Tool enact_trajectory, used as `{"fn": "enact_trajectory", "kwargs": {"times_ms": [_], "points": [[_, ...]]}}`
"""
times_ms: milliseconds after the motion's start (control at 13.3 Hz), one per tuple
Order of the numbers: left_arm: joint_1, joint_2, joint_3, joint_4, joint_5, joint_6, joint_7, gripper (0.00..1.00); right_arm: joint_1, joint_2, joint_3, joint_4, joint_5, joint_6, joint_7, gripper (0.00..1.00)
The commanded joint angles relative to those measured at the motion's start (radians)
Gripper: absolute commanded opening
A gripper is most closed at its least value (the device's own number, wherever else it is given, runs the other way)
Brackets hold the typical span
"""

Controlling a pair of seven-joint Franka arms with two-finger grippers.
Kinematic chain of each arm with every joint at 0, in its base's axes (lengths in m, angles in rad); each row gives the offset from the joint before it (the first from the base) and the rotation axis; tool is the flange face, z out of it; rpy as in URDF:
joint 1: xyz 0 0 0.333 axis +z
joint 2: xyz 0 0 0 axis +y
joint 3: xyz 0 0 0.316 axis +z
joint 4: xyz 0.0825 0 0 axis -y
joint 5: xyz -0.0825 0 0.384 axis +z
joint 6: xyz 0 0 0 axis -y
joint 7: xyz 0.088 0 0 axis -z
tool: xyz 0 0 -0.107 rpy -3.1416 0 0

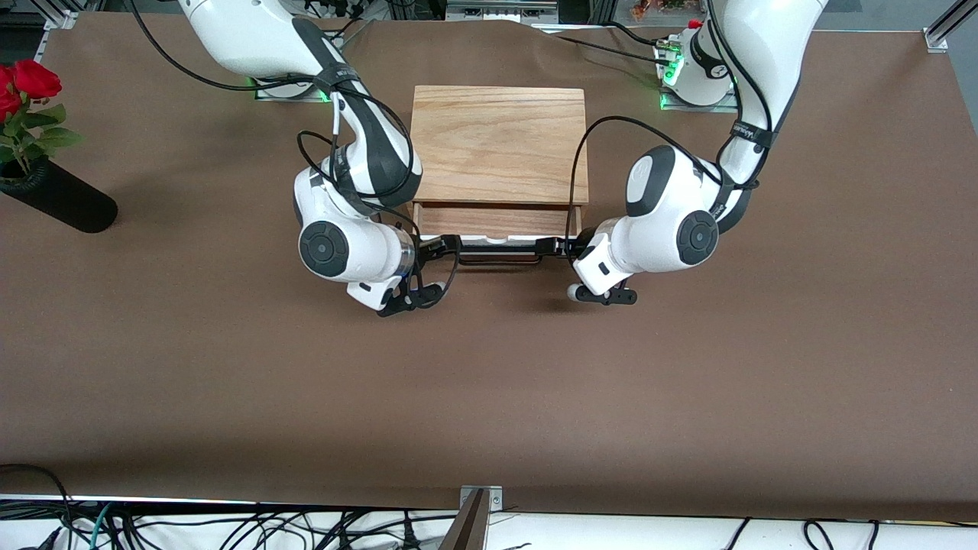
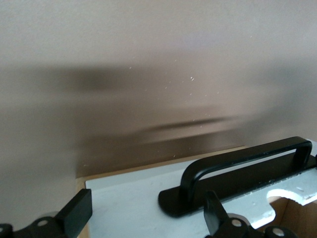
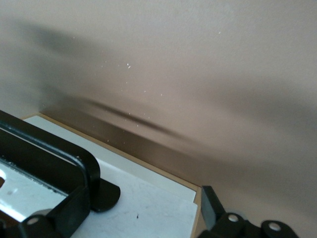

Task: Close drawer with both arms simultaneously
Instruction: 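Push the drawer front into the box with both grippers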

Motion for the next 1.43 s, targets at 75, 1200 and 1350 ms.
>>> {"fn": "enact_trajectory", "kwargs": {"times_ms": [75,1200,1350], "points": [[0.020,-0.080,-0.003,-0.076,-0.021,-0.126,0.008,1.00,0.014,0.020,0.008,0.000,0.009,-0.057,0.002,1.00],[0.059,-0.153,-0.044,-0.137,-0.018,-0.148,0.002,1.00,0.014,0.031,0.008,0.008,0.006,-0.219,-0.009,1.00],[0.075,-0.163,-0.021,-0.097,-0.018,-0.145,0.005,1.00,0.007,0.026,0.005,0.020,0.004,-0.205,-0.010,1.00]]}}
